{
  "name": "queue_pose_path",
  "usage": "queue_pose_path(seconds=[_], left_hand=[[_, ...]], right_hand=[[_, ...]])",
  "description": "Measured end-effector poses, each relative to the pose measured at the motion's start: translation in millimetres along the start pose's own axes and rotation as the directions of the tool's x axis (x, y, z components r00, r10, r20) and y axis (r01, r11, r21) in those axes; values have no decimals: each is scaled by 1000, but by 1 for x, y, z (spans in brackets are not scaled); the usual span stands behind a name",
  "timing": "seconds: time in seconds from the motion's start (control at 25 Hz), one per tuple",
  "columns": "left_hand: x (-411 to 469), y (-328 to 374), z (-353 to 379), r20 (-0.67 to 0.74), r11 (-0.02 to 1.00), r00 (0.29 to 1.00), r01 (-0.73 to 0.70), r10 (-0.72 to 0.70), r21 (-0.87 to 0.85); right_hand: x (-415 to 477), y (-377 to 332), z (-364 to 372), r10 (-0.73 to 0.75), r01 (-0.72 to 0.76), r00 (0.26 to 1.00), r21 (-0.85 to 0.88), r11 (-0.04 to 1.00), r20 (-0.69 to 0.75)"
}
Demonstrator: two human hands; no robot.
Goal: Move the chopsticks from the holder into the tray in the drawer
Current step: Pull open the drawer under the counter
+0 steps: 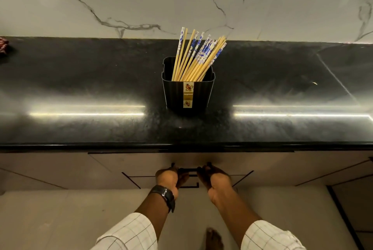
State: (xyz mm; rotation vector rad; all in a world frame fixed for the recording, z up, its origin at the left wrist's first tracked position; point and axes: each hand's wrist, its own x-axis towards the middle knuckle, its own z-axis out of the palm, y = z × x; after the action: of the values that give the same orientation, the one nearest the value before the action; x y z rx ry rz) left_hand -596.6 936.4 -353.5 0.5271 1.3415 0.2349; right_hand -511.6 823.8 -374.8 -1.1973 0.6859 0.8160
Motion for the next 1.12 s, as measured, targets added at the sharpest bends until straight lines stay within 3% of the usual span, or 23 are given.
queue_pose_path(seconds=[0.32,0.8,1.12], left_hand=[[-21,-39,-31,-49,998,999,-7,10,57],[-66,-78,-78,20,1000,1000,19,-20,19],[-82,-90,-97,63,994,998,17,-24,104]], right_hand=[[-43,28,-30,78,-62,989,122,991,-125],[-91,64,-75,69,-43,987,178,983,-143],[-104,74,-90,130,-97,978,195,976,-162]])
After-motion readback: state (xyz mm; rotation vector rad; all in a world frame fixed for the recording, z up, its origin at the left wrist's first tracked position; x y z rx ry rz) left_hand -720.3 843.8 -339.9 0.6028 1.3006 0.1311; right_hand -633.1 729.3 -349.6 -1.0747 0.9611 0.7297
